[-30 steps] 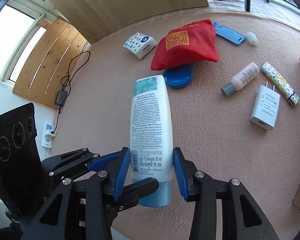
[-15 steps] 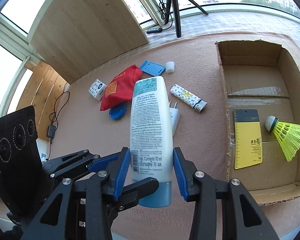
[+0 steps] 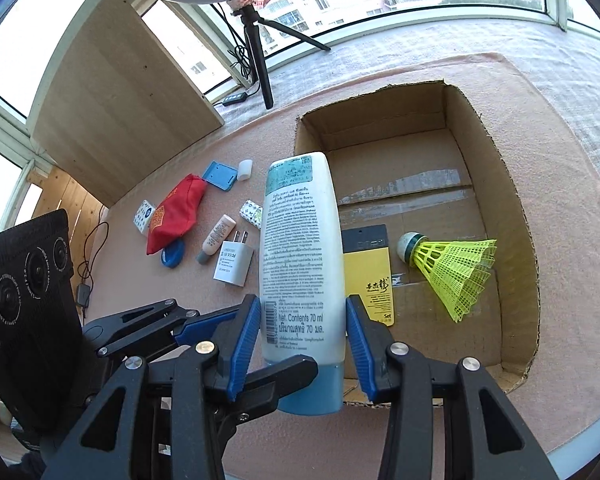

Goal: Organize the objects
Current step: 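Lift the lotion bottle with the right tool and carry it toward the box, then lower the lotion bottle into the box and open the right tool, then withdraw the right tool from the box back over the table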

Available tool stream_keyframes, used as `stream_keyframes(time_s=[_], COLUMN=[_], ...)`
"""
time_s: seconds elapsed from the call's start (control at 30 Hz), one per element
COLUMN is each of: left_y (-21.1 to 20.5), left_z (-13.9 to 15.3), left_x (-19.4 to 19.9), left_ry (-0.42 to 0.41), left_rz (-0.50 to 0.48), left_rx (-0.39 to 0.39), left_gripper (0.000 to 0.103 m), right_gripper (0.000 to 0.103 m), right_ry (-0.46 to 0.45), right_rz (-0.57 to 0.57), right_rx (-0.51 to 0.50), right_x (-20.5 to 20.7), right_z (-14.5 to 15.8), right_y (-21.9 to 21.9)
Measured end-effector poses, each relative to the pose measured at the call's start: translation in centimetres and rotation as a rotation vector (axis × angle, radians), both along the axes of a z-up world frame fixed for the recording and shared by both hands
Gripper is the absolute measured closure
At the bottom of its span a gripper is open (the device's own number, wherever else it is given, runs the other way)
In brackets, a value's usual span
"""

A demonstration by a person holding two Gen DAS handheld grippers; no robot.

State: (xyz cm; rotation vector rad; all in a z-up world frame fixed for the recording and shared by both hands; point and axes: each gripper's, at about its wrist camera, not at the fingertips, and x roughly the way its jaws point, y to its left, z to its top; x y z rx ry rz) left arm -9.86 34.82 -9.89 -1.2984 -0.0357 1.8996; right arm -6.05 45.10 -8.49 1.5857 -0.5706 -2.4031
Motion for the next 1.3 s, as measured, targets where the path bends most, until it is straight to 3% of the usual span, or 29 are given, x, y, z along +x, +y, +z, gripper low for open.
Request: stream_keyframes(time_s=[0.3, 0.37, 0.43, 0.73, 1.07, 1.3], left_y=[1.6, 1.7, 1.6, -0.1, -6.4, -14.0], left_z=[-0.2, -0.4, -0.2, 0.2, 0.6, -0.1], left_x=[0.2, -0.1, 0.2, 0.5, 0.4, 0.5], left_ry=[0.006, 0.005, 0.011, 0.026, 0.056, 0.064], left_rz=[-0.017, -0.022, -0.021, -0.012, 0.096, 0.199], left_rx=[-0.016, -0.026, -0.035, -0.039, -0.085, -0.133], left_gripper=[0.055, 0.047, 0.037, 0.037, 0.037, 0.037], right_gripper=[0.062, 0.054, 0.054, 0.054, 0.054, 0.054], right_ry=[-0.004, -0.005, 0.000, 0.007, 0.044, 0.049], right_rz=[-0.016, -0.037, -0.058, -0.076, -0.040, -0.009], right_rx=[0.014, 0.023, 0.024, 0.024, 0.043, 0.026], right_x=[0.1, 0.1, 0.2, 0.2, -0.5, -1.1], right_z=[-0.4, -0.4, -0.3, 0.0, 1.1, 0.9], right_y=[1.3, 1.7, 1.9, 1.4, -1.9, -4.8])
